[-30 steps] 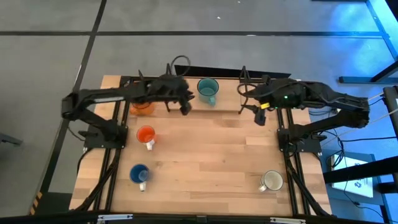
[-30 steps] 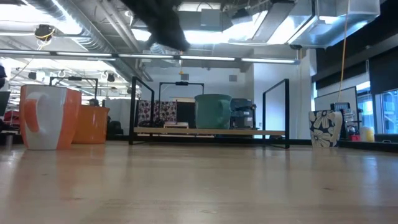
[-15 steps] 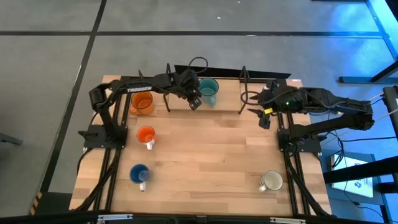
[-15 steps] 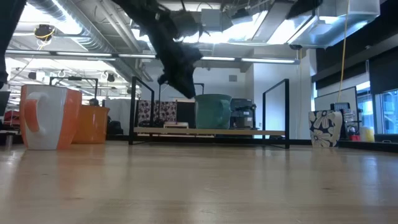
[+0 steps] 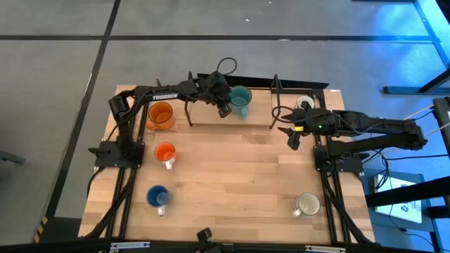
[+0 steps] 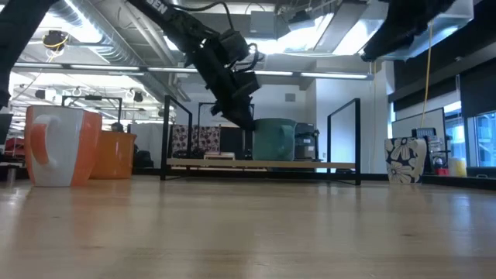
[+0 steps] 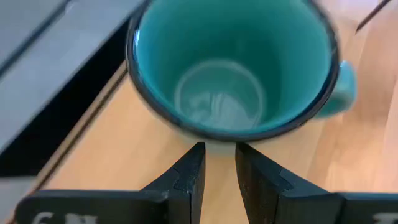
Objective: Place coffee mugs
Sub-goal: Put the blue mug on the shelf
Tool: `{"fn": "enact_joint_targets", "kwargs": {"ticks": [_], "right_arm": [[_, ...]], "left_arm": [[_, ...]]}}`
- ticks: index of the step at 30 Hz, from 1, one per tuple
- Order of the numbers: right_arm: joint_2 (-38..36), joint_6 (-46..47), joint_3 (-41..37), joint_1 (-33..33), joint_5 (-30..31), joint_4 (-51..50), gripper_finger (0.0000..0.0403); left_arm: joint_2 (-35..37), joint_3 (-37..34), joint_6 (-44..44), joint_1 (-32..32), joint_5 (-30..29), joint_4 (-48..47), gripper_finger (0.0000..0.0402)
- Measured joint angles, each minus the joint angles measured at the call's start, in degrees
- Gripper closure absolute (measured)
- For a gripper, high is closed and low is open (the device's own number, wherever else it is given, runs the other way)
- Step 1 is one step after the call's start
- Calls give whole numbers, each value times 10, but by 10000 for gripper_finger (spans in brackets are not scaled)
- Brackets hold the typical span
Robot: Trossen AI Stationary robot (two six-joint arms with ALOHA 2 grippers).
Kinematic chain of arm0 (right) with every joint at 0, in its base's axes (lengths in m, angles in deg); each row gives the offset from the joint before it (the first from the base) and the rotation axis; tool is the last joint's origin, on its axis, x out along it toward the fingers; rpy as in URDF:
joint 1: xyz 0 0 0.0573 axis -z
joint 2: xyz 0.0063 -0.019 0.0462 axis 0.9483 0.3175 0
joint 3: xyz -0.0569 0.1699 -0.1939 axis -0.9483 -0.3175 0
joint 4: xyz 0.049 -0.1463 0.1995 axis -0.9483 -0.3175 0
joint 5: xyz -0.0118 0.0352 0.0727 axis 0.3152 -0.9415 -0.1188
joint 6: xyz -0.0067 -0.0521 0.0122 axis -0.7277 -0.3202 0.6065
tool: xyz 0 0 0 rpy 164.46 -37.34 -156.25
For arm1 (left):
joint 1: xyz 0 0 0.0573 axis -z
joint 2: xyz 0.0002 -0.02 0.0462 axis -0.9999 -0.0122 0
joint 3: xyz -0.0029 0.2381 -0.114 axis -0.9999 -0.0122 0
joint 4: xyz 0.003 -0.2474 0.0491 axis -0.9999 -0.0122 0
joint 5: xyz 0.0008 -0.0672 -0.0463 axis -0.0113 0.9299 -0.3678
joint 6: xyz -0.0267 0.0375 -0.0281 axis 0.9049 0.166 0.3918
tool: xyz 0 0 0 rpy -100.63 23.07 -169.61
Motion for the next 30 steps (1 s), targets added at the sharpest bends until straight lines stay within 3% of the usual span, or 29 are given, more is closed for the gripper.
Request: {"fn": "enact_joint_targets", "kwargs": {"ticks": [18, 30], "right_arm": [[1, 32, -9, 0, 0, 5, 189], [1, 44, -9, 0, 0, 8, 189]], "left_arm": [[-83, 0, -15, 1, -9, 221, 319], [-89, -1, -15, -2, -29, 286, 319]]}}
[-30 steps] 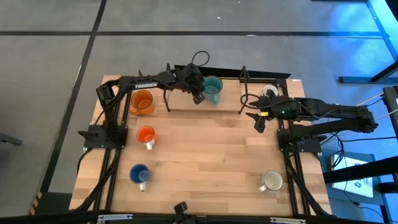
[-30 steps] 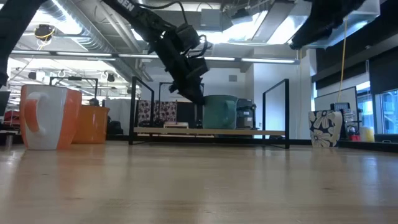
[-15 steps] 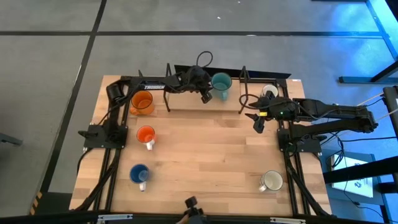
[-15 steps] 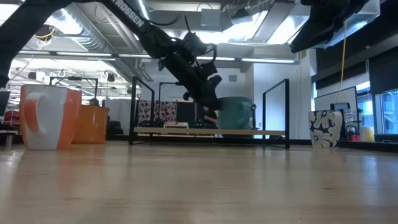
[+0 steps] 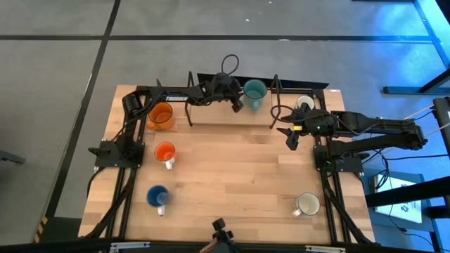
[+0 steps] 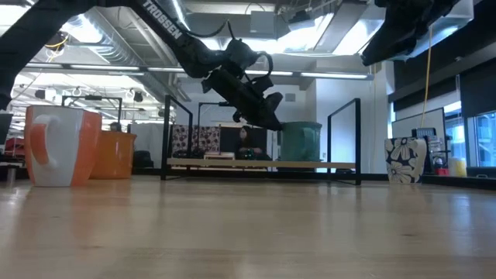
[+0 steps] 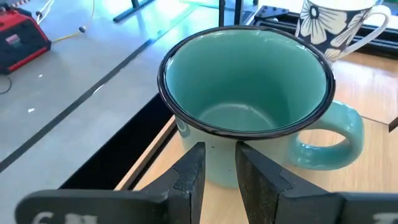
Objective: Place coffee mugs
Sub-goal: Put the blue mug on the shelf
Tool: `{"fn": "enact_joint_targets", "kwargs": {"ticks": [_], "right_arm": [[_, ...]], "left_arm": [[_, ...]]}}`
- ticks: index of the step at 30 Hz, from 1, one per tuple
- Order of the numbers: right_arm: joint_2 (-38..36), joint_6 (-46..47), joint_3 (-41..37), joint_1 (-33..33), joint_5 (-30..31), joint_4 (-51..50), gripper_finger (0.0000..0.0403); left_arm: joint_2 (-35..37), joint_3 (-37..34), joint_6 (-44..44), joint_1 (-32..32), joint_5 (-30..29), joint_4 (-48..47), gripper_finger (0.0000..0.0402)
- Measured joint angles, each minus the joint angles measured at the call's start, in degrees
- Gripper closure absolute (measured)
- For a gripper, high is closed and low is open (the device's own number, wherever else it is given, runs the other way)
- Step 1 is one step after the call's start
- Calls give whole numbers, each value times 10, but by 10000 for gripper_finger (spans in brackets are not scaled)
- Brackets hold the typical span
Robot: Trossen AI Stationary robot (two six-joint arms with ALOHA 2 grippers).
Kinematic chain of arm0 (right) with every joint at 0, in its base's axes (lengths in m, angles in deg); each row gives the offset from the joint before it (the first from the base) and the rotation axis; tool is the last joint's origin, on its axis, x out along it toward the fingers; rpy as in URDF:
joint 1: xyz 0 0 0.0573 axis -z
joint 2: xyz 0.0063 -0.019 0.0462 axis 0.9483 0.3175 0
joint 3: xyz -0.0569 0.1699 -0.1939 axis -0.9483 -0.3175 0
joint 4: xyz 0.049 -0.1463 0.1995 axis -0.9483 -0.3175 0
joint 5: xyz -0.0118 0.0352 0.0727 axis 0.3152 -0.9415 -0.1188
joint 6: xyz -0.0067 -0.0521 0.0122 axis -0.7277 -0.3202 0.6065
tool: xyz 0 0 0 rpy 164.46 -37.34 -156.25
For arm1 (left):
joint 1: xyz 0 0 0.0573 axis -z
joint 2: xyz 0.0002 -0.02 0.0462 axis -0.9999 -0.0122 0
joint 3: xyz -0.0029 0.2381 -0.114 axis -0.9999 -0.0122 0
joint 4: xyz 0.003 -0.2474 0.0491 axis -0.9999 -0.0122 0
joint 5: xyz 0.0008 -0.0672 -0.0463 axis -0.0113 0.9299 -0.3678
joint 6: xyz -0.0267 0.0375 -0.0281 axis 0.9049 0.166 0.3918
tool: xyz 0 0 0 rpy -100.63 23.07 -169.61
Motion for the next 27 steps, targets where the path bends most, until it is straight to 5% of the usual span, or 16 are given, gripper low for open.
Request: {"fn": "enact_joint_targets", "kwargs": {"ticks": [27], "right_arm": [[0, 0, 0, 0, 5, 4, 189]], "left_arm": [[-33, 0, -27, -2, 51, 88, 319]]}}
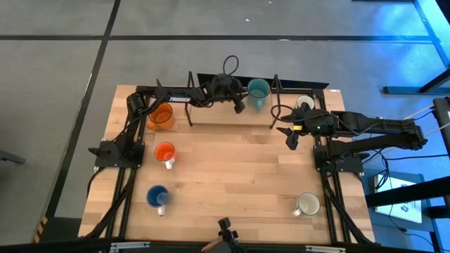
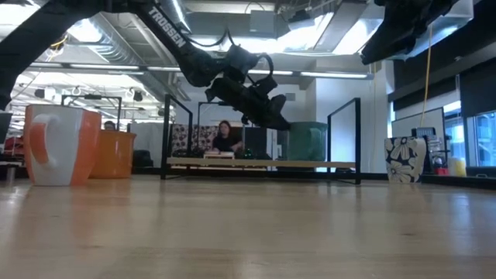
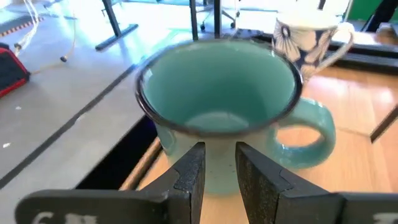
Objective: Place coffee mugs
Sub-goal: Put the blue mug on the shelf, then put the orange mug on the shelf
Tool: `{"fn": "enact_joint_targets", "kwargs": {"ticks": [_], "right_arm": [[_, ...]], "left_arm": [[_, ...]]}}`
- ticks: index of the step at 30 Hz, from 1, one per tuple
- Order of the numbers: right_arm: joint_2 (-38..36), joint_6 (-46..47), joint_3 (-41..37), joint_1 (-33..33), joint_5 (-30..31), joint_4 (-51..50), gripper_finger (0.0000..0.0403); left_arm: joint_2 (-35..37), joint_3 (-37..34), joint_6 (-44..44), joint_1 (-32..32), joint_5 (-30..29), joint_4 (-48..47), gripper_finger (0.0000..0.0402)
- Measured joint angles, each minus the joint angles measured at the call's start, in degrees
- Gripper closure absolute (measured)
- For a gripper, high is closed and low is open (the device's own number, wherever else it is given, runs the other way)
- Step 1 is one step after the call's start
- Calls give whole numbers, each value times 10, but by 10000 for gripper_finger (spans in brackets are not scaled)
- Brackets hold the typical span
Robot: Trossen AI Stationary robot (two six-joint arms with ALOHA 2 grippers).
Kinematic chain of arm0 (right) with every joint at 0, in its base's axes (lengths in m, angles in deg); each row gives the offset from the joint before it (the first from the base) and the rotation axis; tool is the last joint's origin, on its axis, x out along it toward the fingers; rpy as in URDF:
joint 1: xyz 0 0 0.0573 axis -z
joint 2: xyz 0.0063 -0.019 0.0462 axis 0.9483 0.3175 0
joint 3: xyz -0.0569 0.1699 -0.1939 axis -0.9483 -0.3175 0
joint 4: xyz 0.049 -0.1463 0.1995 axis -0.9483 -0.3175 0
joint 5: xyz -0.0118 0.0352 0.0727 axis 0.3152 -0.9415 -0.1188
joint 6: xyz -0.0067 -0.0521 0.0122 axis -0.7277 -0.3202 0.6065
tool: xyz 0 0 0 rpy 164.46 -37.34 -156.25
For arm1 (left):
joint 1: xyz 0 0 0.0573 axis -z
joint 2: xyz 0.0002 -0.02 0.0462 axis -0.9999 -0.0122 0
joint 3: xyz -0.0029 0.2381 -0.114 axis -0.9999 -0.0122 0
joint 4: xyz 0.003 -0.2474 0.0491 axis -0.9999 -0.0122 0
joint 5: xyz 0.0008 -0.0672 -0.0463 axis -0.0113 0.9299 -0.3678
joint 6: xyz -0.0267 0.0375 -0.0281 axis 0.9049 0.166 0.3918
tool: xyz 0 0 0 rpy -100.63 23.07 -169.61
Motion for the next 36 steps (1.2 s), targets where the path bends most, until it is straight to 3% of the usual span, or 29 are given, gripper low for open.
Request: {"fn": "enact_joint_targets", "kwargs": {"ticks": [16, 24, 30, 36], "right_arm": [[0, 0, 0, 0, 9, 0, 189], [0, 5, 0, -1, 4, 0, 189], [0, 4, 0, -1, 4, 10, 189], [0, 0, 0, -1, -19, 67, 189]], "left_arm": [[17, -1, 11, 0, 23, -17, 319], [186, 0, 14, 33, 19, -162, 319], [314, 1, 16, 80, -30, -325, 319], [412, 1, 103, 117, -42, -475, 319]]}}
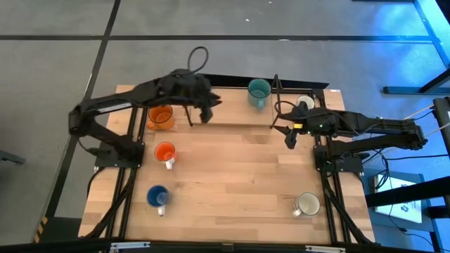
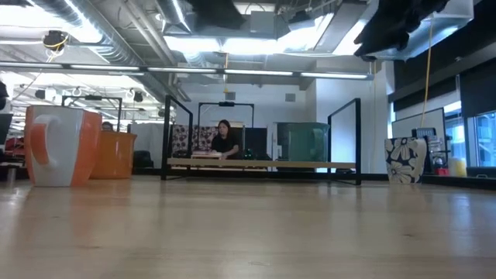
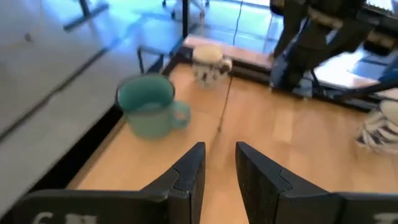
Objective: Place coffee mugs
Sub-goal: Put the orange mug on the shelf
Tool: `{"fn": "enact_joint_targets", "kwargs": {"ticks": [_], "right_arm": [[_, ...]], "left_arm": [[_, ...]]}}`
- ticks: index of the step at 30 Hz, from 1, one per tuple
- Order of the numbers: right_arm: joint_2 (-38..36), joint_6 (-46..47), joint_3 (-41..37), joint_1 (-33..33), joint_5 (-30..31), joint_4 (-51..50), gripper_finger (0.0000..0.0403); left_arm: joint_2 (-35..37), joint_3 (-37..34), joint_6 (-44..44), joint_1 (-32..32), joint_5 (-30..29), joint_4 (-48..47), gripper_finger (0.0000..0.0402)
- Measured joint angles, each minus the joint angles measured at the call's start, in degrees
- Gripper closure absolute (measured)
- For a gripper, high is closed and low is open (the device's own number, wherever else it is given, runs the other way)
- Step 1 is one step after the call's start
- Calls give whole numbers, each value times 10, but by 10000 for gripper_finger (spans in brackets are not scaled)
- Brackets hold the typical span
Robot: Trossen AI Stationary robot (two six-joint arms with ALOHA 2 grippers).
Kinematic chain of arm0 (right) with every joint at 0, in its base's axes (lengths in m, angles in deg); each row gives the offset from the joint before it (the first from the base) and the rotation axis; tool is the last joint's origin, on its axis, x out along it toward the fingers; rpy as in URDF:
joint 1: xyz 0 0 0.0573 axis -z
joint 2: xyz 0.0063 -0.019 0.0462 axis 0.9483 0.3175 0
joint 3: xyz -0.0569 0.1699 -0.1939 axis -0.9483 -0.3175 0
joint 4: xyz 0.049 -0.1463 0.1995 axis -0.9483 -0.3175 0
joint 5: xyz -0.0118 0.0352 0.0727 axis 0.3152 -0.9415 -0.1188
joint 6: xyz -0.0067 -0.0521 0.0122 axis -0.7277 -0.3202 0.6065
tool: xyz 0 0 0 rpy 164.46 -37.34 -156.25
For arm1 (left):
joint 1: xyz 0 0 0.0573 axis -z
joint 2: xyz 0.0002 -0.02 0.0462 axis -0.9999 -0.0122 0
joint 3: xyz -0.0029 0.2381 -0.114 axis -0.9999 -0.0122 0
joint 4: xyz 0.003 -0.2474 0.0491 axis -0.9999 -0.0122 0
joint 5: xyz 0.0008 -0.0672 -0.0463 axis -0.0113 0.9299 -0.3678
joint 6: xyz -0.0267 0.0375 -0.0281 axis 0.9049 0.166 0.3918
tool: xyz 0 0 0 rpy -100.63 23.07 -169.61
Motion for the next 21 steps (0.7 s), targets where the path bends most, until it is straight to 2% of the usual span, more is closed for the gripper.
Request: {"fn": "enact_joint_targets", "kwargs": {"ticks": [4, 9, 16, 19, 21], "right_arm": [[0, 0, 0, 0, -17, 29, 189], [2, 18, 0, 0, -8, 29, 189], [25, 56, 0, 0, 24, 28, 189], [42, 73, 0, 0, 29, 28, 189], [52, 86, 0, 0, 29, 27, 189]], "left_arm": [[57, 0, 20, 25, -69, -96, 319], [123, -18, 49, 45, -156, -182, 319], [251, -131, 134, 27, -167, -222, 319], [284, -167, 181, 9, -165, -232, 319], [299, -174, 182, -4, -160, -243, 319]]}}
